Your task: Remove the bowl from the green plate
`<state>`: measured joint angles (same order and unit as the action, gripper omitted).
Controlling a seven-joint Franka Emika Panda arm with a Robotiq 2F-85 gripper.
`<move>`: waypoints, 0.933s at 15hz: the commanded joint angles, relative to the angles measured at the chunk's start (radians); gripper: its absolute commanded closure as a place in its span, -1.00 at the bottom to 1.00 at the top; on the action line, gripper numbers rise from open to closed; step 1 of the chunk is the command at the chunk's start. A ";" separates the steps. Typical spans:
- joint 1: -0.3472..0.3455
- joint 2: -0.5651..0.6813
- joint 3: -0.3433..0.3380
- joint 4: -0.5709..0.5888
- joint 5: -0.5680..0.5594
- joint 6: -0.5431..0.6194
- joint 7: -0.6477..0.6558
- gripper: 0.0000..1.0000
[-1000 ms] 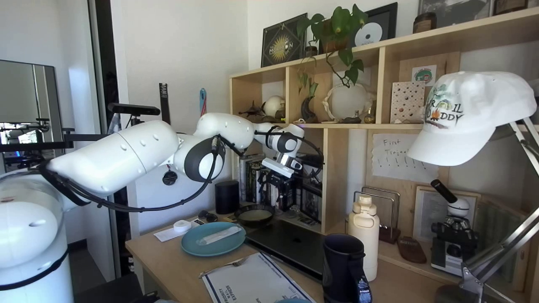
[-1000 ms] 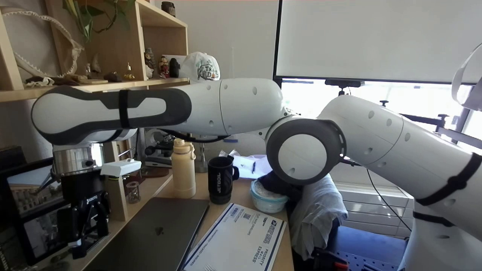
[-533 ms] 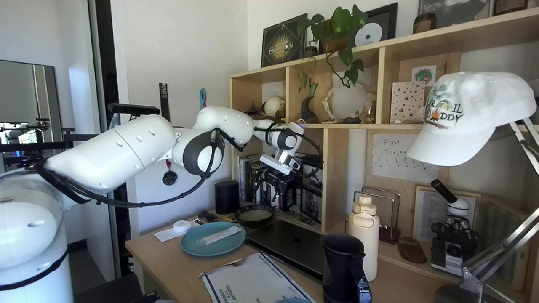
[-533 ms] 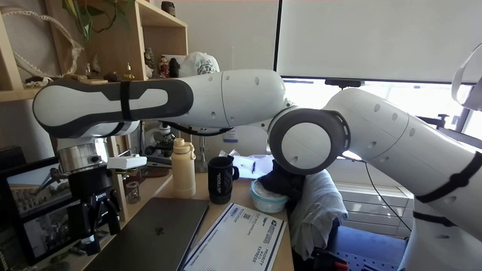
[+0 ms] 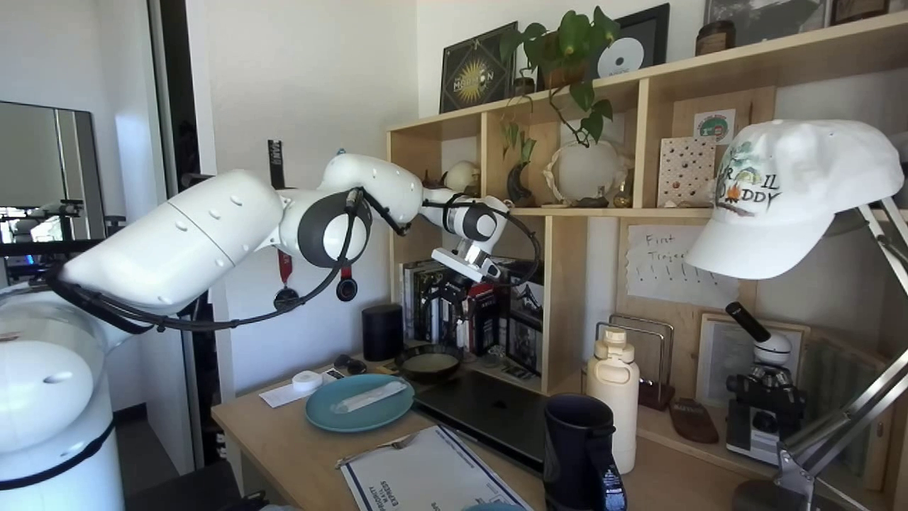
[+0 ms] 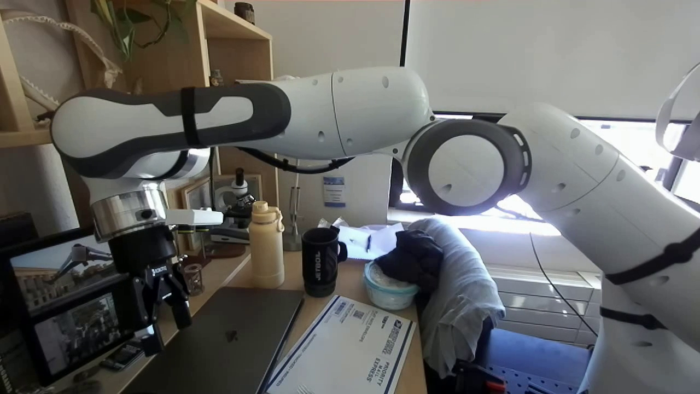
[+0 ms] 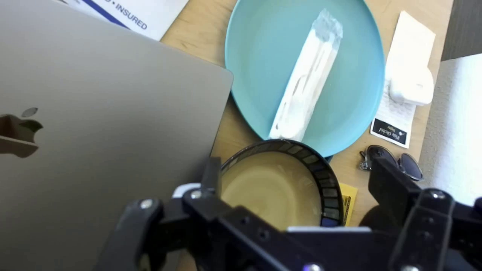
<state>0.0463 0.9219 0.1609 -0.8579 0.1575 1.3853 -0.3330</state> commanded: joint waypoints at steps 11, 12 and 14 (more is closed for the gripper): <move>-0.028 -0.474 -0.027 -0.651 0.041 0.213 0.033 -1.00; -0.026 -0.506 -0.030 -0.694 0.034 0.248 0.033 -1.00; -0.025 -0.577 -0.033 -0.785 0.026 0.311 0.033 -1.00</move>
<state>0.0110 0.4960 0.1458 -1.4487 0.1999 1.5929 -0.3027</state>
